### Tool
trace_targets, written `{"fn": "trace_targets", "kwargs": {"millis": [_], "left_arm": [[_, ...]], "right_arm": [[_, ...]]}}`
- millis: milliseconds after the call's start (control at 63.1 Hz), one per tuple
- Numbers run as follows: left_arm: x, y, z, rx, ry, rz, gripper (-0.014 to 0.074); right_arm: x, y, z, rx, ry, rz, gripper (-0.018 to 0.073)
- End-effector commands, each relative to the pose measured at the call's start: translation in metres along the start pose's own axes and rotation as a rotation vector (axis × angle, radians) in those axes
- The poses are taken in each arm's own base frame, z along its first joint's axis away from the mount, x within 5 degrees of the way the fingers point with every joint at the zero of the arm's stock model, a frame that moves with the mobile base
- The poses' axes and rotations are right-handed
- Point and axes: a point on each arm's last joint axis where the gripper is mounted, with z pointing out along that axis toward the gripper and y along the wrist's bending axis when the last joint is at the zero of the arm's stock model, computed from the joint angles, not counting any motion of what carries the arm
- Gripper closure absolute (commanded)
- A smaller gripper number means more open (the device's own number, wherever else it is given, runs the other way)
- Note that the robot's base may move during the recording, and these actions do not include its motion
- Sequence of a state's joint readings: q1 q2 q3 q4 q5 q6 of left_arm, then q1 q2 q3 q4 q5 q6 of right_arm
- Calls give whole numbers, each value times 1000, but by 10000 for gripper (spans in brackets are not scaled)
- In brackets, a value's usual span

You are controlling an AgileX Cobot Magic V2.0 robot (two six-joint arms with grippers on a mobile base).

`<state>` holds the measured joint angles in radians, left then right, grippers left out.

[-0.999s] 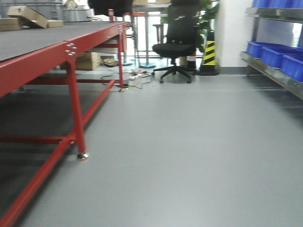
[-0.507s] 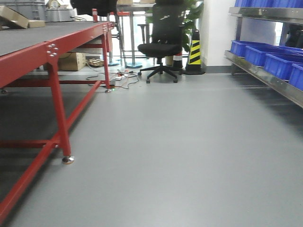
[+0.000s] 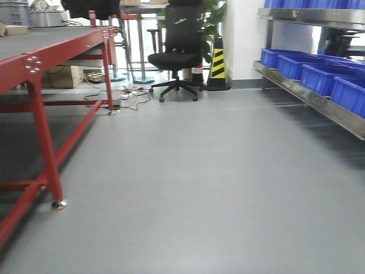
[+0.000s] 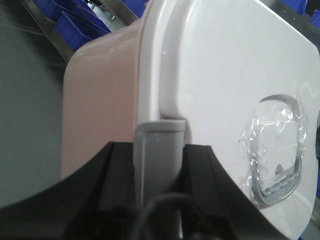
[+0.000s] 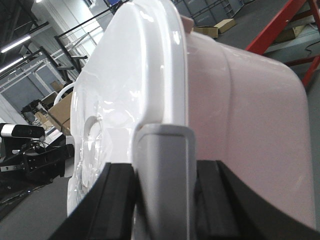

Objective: Grab white bin and place on right shelf
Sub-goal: 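Drive toward the steel rack of blue crates holding the bin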

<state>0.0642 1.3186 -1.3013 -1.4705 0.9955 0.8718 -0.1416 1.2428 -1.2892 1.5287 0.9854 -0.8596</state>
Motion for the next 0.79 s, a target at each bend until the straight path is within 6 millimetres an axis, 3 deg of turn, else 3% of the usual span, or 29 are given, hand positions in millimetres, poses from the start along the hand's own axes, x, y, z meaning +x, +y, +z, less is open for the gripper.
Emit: {"fn": "trace_targets", "kwargs": {"millis": [0, 777], "left_arm": [[11, -58, -6, 355, 149, 89, 722], [11, -57, -5, 355, 145, 85, 722]], "right_arm": [[4, 56, -8, -351, 93, -24, 427], [4, 56, -8, -351, 93, -24, 427]]}}
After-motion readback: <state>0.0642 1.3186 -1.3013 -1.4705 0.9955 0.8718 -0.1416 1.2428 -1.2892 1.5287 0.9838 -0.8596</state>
